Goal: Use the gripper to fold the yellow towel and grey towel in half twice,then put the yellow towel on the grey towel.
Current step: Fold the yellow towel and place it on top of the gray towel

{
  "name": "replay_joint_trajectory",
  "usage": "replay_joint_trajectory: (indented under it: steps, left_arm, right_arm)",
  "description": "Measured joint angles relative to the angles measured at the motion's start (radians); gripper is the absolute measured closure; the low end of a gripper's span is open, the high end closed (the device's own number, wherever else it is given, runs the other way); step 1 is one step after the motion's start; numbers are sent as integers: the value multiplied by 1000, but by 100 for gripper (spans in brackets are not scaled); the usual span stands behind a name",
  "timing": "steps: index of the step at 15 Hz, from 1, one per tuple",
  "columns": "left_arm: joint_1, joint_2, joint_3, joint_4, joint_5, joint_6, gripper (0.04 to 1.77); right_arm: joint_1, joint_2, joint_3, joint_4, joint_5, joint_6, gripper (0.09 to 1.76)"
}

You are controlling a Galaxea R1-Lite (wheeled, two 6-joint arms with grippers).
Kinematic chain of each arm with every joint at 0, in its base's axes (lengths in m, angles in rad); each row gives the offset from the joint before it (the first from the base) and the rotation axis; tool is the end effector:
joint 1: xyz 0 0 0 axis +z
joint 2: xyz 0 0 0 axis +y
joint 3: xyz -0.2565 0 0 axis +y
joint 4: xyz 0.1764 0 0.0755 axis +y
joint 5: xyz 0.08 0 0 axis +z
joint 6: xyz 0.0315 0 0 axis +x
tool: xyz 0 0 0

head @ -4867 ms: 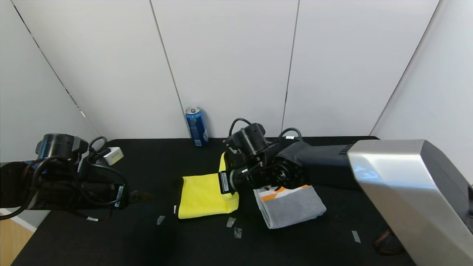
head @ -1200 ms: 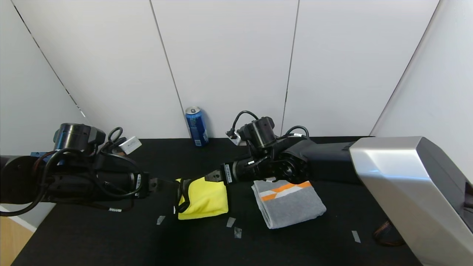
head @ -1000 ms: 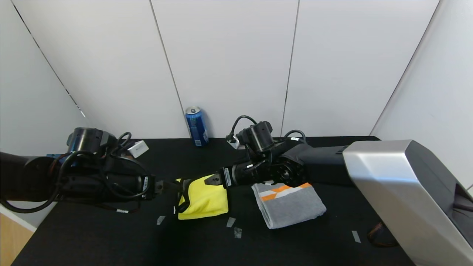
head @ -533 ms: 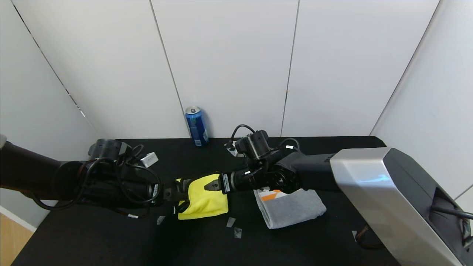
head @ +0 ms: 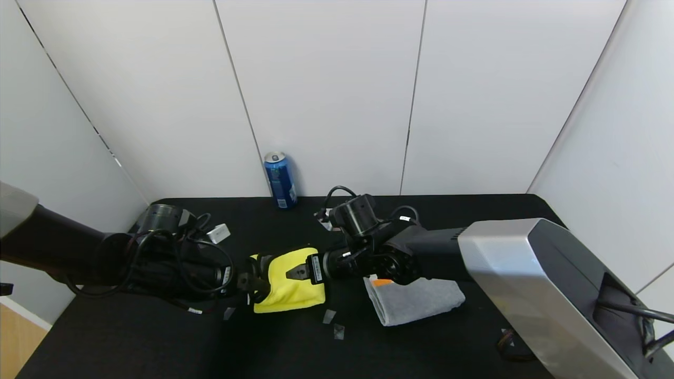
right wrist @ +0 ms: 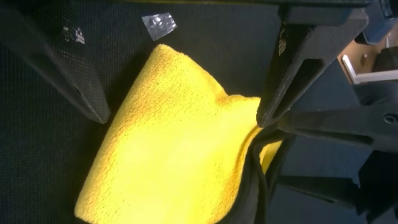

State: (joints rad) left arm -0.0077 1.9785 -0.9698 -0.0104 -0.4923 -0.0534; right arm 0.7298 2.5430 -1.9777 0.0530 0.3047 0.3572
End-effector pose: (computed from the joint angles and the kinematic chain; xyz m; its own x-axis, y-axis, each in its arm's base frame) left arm 0.3179 -0.0173 0.0359 0.4737 -0.4763 -0.7407 0.2176 0.8783 -0.4256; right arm 0.3596 0.3344 0.0500 0.3793 0.7419 -0.5530 -0.6155 0.6485 0.4478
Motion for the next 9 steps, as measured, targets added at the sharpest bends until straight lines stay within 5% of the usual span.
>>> replay_joint_trajectory:
  steps: [9]
  left_arm:
    - [-16, 37, -4, -2, -2, 1, 9]
  right_arm:
    - [10, 30, -2, -26, 1, 3, 15]
